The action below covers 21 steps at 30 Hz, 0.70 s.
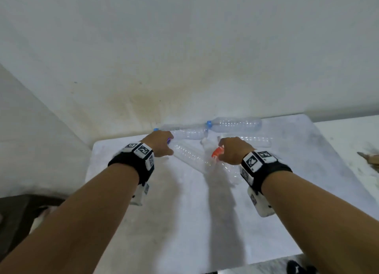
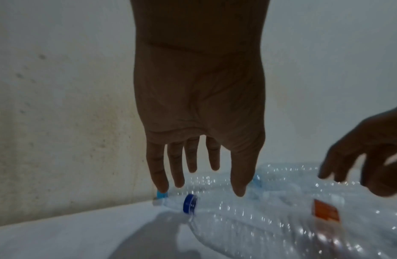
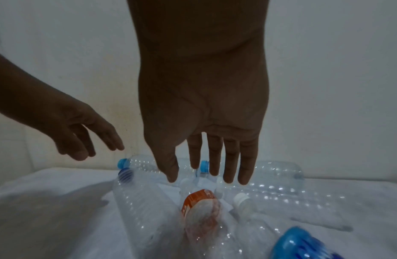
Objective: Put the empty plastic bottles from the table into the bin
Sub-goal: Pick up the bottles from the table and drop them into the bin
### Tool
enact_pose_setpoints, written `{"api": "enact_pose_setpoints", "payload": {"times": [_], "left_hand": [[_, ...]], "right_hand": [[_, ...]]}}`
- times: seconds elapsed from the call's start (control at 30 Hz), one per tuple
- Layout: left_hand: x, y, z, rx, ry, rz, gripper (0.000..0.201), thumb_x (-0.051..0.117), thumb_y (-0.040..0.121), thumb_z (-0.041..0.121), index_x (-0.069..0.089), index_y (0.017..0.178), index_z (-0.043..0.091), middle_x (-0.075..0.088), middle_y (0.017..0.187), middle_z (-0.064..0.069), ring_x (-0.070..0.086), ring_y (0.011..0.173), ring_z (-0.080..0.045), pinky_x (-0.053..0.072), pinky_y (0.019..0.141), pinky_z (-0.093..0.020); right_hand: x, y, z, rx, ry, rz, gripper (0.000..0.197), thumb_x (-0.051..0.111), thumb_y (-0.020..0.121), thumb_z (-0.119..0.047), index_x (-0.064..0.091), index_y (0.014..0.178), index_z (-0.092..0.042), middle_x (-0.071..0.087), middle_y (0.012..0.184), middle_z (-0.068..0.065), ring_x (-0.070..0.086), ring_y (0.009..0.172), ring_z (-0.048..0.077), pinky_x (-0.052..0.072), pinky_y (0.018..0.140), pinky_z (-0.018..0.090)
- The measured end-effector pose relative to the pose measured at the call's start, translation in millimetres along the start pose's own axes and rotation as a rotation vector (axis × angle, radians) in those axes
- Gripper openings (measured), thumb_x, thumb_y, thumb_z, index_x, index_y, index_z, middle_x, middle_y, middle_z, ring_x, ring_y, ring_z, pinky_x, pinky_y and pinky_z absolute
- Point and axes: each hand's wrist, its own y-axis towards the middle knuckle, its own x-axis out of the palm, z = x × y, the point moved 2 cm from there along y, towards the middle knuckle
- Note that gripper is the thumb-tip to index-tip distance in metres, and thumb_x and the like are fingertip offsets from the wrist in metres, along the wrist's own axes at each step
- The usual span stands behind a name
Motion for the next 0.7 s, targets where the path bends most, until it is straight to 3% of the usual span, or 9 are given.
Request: {"api": "enact_pose_setpoints", "payload": {"times": [0.1,0.2,0.27,0.33,0.4,0.5,0.6,0.7], "left_hand": [[24,38,-7,-0.008,0.010,-0.038,0.075,0.066,0.083,0.027,0.030,0.149,0.024,0.039,0.149,-0.006,0.045,0.132,-0.027,0.040,0.109,-0.043],[49,59,-14,-0.007,0.108,-0.058,0.075,0.057,0.087,0.021,0.020,0.152,0.028,0.026,0.159,-0.001,0.038,0.137,-0.029,0.036,0.112,-0.047],[61,65,-18,0.004,0.150,-0.022,0.068,0.052,0.089,0.013,0.027,0.150,0.026,0.032,0.153,-0.002,0.040,0.131,-0.031,0.039,0.108,-0.048],[68,66,-24,0.016,0.142,-0.002,0.055,0.048,0.089,0.008,0.042,0.141,0.023,0.042,0.141,-0.005,0.044,0.121,-0.031,0.043,0.102,-0.047],[71,65,-33,0.021,0.140,0.002,0.039,0.047,0.091,0.011,0.054,0.128,0.022,0.053,0.130,-0.005,0.049,0.114,-0.030,0.045,0.097,-0.047],[70,58,-46,0.010,0.096,-0.050,0.026,0.053,0.091,0.020,0.058,0.116,0.022,0.063,0.118,-0.007,0.057,0.109,-0.029,0.048,0.093,-0.044],[61,47,-56,-0.016,0.031,-0.123,0.030,0.066,0.087,0.025,0.059,0.116,0.024,0.064,0.117,-0.007,0.060,0.105,-0.025,0.050,0.095,-0.039],[42,32,-65,-0.021,-0.036,-0.084,0.033,0.072,0.084,0.028,0.064,0.115,0.026,0.062,0.116,-0.001,0.058,0.101,-0.018,0.047,0.093,-0.031]], "right_hand": [[12,45,-2,-0.018,-0.012,-0.033,0.054,0.057,0.088,-0.031,0.043,0.139,-0.018,0.051,0.138,0.010,0.053,0.123,0.031,0.046,0.098,0.041],[28,73,-3,-0.039,-0.027,-0.071,0.046,0.049,0.090,-0.025,0.041,0.134,-0.015,0.054,0.131,0.014,0.056,0.116,0.035,0.046,0.098,0.048],[38,84,-3,-0.055,-0.017,-0.078,0.044,0.046,0.092,-0.023,0.040,0.134,-0.014,0.055,0.128,0.013,0.057,0.114,0.036,0.046,0.098,0.049],[47,89,-1,-0.056,0.014,-0.067,0.047,0.051,0.092,-0.028,0.040,0.134,-0.012,0.056,0.129,0.014,0.057,0.115,0.035,0.047,0.094,0.043],[53,93,1,-0.045,0.070,-0.052,0.055,0.057,0.090,-0.036,0.041,0.135,-0.010,0.057,0.128,0.016,0.058,0.115,0.033,0.047,0.092,0.041],[57,94,-2,-0.058,0.134,-0.035,0.058,0.061,0.087,-0.040,0.042,0.132,-0.010,0.060,0.123,0.016,0.059,0.112,0.033,0.048,0.092,0.040],[51,91,-6,-0.076,0.174,0.010,0.057,0.064,0.083,-0.040,0.043,0.128,-0.012,0.062,0.117,0.015,0.060,0.106,0.032,0.049,0.086,0.039],[40,83,-9,-0.080,0.200,0.088,0.056,0.065,0.082,-0.041,0.044,0.126,-0.013,0.064,0.111,0.013,0.062,0.101,0.032,0.048,0.079,0.036]]}}
